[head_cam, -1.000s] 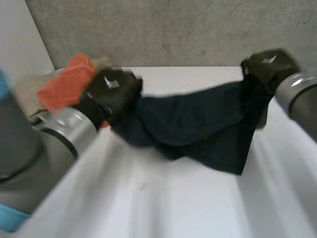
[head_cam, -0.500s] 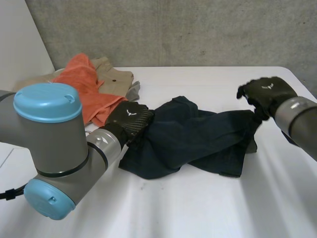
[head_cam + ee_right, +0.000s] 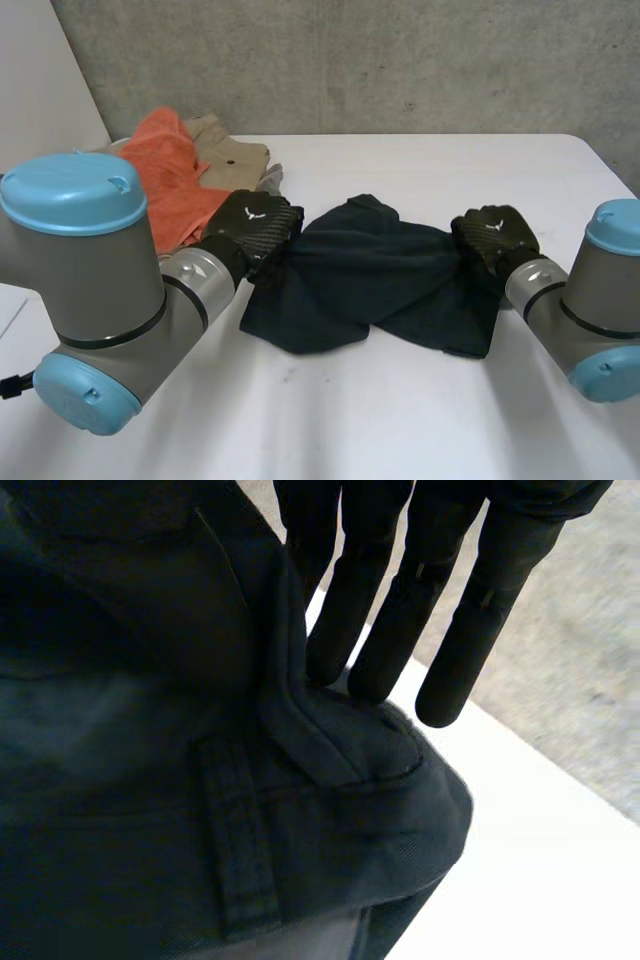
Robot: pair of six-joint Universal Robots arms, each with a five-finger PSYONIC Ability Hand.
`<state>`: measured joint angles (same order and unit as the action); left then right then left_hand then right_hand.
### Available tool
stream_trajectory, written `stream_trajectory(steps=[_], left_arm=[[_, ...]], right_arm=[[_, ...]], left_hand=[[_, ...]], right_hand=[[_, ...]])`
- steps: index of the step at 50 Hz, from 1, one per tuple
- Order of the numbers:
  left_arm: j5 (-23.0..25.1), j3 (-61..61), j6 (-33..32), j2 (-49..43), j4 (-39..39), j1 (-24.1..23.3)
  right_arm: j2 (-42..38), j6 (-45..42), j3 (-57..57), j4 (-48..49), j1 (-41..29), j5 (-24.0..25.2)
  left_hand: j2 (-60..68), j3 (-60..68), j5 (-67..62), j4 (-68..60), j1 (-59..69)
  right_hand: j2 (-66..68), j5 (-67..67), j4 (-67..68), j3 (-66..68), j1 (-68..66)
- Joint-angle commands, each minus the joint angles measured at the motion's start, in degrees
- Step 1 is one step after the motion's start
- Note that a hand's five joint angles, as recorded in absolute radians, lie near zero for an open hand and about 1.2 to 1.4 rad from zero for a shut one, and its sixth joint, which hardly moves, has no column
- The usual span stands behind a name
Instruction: Fold the laundry.
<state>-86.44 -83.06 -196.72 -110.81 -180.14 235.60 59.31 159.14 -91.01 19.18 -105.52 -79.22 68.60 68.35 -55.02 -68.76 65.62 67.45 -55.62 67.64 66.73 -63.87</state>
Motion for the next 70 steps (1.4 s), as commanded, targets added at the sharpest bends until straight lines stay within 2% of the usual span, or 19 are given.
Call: stream_trajectory(steps=[1,5,6,9,16,20,27,33,38,42,43,46,47,50,51,55,57,61,70], left_arm=[[-2.2,1.1,1.1,3.2,0.0,0.8],[-4.7,2.5,1.1,7.3,0.1,2.1],[-5.2,3.2,1.1,9.5,0.2,2.2],[-5.5,4.0,1.0,14.8,0.2,2.2],[-6.3,5.9,0.9,26.9,1.3,2.4],[-6.8,6.6,0.7,29.9,4.1,2.6],[-6.6,6.5,-0.1,25.5,8.2,2.7],[-6.7,7.5,-2.3,13.4,8.8,2.7],[-6.7,13.5,-5.6,2.1,7.7,2.7],[-6.6,22.3,-7.7,-6.2,4.9,2.7],[-6.6,26.6,-8.2,-8.9,2.3,2.9],[-6.5,32.8,-9.0,-12.4,-4.0,3.7],[-6.5,36.1,-9.6,-13.6,-9.4,4.5],[-6.5,39.4,-11.0,-14.0,-18.4,5.1],[-6.9,40.4,-11.9,-13.9,-24.9,5.5],[-7.3,40.9,-12.7,-13.6,-36.7,5.7],[-7.4,40.6,-12.7,-13.3,-38.4,5.7],[-7.6,38.3,-12.6,-13.0,-36.1,5.0],[-7.9,21.7,-12.1,-12.9,-31.0,3.6]], right_arm=[[2.4,-0.6,1.6,1.7,0.6,-2.3],[14.1,-2.0,4.2,-4.7,0.6,-1.7],[18.9,-2.3,6.3,-9.2,0.5,-1.3],[25.4,-2.5,13.8,-20.0,0.8,0.7],[28.2,-2.5,30.6,-43.5,6.3,3.9],[31.4,-2.6,35.0,-49.7,9.4,5.6],[32.4,-2.5,32.9,-52.5,10.4,9.7],[24.1,-3.4,29.9,-52.2,9.6,9.8],[15.5,-4.5,30.7,-49.2,6.4,7.0],[9.3,-4.5,32.7,-42.0,2.8,0.4],[7.2,-4.4,33.7,-37.5,1.7,-2.3],[4.8,-4.1,36.1,-28.6,0.5,-5.9],[3.9,-3.7,37.3,-21.0,-0.2,-7.7],[3.8,-3.4,38.2,-8.1,-0.7,-10.4],[3.9,-3.1,38.1,0.2,-0.9,-11.6],[4.7,-3.2,37.8,15.9,-1.0,-13.3],[4.8,-3.1,37.7,17.2,-1.1,-12.8],[4.2,-3.0,37.0,15.0,-1.2,-10.5],[2.0,-2.0,28.0,10.6,-0.7,-5.3]], left_hand=[[11.4,11.7,-15.0,-11.2,14.4],[11.4,11.7,-15.0,-11.2,14.4],[11.4,11.7,-15.0,-11.2,14.4],[11.4,11.7,-15.0,-11.2,14.4],[11.4,11.7,-15.0,-11.2,14.4],[11.4,11.7,-15.0,-11.2,14.4],[11.4,11.7,-15.0,-11.2,14.4],[11.4,11.7,-15.0,-11.2,14.4],[11.4,11.7,-15.0,-11.2,14.4],[11.4,11.7,-15.0,-11.2,14.4],[11.4,11.7,-15.0,-11.2,14.4],[11.4,11.7,-15.0,-11.2,14.4],[11.4,11.7,-15.0,-11.2,14.4],[11.4,11.7,-15.0,-11.2,14.4],[11.4,11.7,-15.0,-11.2,14.4],[11.4,11.7,-15.0,-11.2,14.4],[11.4,11.7,-15.0,-11.2,14.4],[11.4,11.7,-15.0,-11.2,14.4],[11.4,11.7,-15.0,-11.2,14.4]], right_hand=[[12.5,-14.4,12.4,13.3,-16.1],[12.5,-14.4,12.4,13.3,-16.1],[12.5,-14.4,12.4,13.3,-16.1],[12.5,-14.4,12.4,13.3,-16.1],[12.5,-14.4,12.4,13.3,-16.1],[12.5,-14.4,12.4,13.3,-16.1],[12.5,-14.4,12.4,13.3,-16.1],[12.5,-14.4,12.4,13.3,-16.1],[12.5,-14.4,12.4,13.3,-16.1],[12.5,-14.4,12.4,13.3,-16.1],[12.5,-14.4,12.4,13.3,-16.1],[12.5,-14.4,12.4,13.3,-16.1],[12.5,-14.4,12.4,13.3,-16.1],[12.5,-14.4,12.4,13.3,-16.1],[12.5,-14.4,12.4,13.3,-16.1],[12.5,-14.4,12.4,13.3,-16.1],[12.5,-14.4,12.4,13.3,-16.1],[12.5,-14.4,12.4,13.3,-16.1],[12.5,-14.4,12.4,13.3,-16.1]])
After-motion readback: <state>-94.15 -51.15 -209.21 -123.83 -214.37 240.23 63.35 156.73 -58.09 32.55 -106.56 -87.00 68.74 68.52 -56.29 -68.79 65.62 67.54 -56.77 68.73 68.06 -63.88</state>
